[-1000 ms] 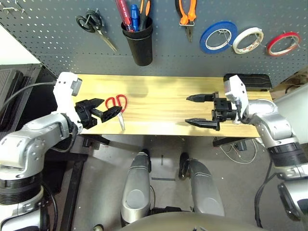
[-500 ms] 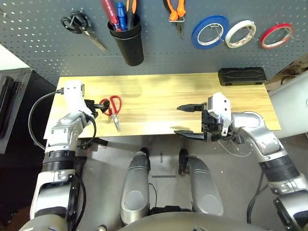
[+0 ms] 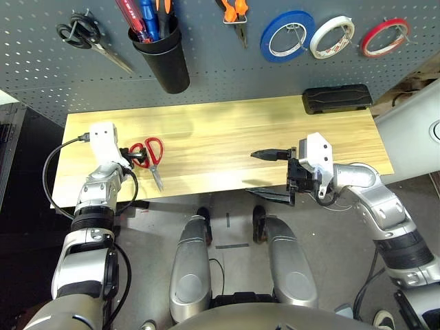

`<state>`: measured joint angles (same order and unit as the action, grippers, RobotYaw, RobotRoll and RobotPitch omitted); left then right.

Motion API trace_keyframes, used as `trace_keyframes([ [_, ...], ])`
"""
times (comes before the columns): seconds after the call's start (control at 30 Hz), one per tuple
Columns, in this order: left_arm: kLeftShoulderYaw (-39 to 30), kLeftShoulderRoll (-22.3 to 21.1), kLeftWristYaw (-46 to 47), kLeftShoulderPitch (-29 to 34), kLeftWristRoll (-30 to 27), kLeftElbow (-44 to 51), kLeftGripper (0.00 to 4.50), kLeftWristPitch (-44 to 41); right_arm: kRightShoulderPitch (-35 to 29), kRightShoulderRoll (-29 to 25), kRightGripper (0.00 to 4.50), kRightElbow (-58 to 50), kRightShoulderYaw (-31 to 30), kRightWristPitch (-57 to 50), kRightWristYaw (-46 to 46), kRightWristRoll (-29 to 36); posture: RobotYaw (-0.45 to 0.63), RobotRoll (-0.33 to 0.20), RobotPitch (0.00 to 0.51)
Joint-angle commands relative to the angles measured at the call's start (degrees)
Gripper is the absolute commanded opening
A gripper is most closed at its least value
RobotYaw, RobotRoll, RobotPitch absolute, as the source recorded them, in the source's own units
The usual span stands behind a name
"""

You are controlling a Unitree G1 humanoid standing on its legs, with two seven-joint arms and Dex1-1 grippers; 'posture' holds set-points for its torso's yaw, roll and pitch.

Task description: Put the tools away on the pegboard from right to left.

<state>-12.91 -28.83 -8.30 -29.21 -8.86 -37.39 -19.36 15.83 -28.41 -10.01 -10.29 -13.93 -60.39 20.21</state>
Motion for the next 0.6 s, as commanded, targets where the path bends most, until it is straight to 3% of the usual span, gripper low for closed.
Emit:
trace_keyframes([
  [0.03,-2.4,-0.3,0.8,2.2,-0.7,0.3,4.46,-1.1,-1.2,-0.6,4.50,-1.3,0.8,-0.8,0.3,1.1,-0.14,0.000,0.433],
  [0.53,-3.2,1.0,0.8,5.1,-0.1,0.7,4.46,-3.5,0.8,-0.1,4.50,-1.3,1.6,-2.9,1.7,3.7,-0.15,0.000,0.431],
  [0.6,-3.3,1.3,0.9,4.9,0.0,0.5,3.91,-3.2,0.8,-0.3,4.50,-1.4,1.7,-3.1,1.8,3.9,-0.15,0.000,0.430],
])
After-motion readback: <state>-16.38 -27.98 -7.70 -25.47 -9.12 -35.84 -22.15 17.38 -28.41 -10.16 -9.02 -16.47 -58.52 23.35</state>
